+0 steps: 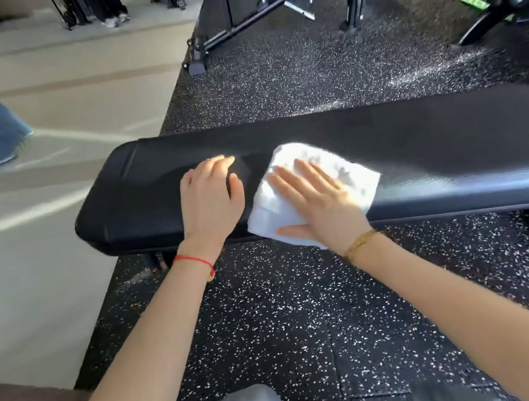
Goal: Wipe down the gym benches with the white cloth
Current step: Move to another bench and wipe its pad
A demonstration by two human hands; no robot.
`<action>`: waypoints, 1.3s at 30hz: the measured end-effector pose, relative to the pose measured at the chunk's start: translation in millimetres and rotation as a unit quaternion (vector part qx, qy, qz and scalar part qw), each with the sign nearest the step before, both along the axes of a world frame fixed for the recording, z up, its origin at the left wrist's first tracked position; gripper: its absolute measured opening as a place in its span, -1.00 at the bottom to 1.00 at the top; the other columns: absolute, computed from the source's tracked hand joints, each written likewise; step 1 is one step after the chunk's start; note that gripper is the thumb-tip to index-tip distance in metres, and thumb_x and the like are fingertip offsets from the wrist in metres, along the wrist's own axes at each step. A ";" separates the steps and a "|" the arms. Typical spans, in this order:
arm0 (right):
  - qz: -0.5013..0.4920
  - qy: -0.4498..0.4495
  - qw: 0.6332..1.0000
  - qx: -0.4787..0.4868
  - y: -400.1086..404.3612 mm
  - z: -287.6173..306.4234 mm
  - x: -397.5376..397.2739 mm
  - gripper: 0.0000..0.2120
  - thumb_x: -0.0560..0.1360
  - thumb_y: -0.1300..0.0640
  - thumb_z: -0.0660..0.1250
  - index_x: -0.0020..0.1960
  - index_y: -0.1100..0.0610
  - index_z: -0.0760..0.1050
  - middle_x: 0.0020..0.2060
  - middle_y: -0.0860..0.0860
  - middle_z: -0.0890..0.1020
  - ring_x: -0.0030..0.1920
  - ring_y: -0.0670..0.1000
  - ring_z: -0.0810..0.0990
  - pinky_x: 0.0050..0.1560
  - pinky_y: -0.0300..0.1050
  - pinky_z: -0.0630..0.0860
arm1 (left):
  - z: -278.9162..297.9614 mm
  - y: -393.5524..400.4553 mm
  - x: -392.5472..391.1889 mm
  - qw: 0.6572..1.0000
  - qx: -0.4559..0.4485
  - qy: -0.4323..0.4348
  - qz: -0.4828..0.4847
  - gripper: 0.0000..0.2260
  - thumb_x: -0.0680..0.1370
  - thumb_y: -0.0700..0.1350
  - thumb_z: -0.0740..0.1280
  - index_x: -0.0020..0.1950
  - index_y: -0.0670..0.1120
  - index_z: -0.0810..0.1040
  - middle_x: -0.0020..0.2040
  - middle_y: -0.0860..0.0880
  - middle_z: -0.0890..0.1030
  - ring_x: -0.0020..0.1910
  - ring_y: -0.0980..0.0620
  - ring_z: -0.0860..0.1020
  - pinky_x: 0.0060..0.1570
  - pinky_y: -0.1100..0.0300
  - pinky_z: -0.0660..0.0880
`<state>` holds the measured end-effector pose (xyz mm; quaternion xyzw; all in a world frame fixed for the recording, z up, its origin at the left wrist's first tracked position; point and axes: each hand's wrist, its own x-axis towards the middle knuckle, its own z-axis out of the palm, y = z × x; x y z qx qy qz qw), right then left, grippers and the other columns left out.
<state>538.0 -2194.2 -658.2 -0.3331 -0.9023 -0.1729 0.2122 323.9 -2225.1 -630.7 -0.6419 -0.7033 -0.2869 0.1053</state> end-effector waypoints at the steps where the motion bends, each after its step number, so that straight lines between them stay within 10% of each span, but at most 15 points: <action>1: 0.014 -0.005 1.000 0.012 3.0 0.6 3.1 -0.15 0.42 -0.36 0.24 0.53 0.14 0.25 0.46 0.09 0.39 0.45 0.21 0.35 0.44 0.21 0.26 | -0.5 3.3 7.0 1.000 0.004 -0.006 0.007 -0.61 0.55 -0.06 0.11 0.27 -0.10 0.58 0.25 -0.05 0.61 0.27 -0.02 0.53 0.28 -0.10 0.43; 39: -0.039 0.040 0.996 0.069 38.7 -10.2 207.1 -0.19 0.50 -0.38 0.22 0.56 0.09 0.19 0.49 0.04 0.34 0.45 0.18 0.36 0.42 0.17 0.33 | -1.0 38.2 135.3 0.999 0.027 -0.004 -0.020 -0.68 0.55 -0.09 0.18 0.21 -0.13 0.61 0.19 -0.06 0.63 0.21 -0.04 0.56 0.23 -0.08 0.45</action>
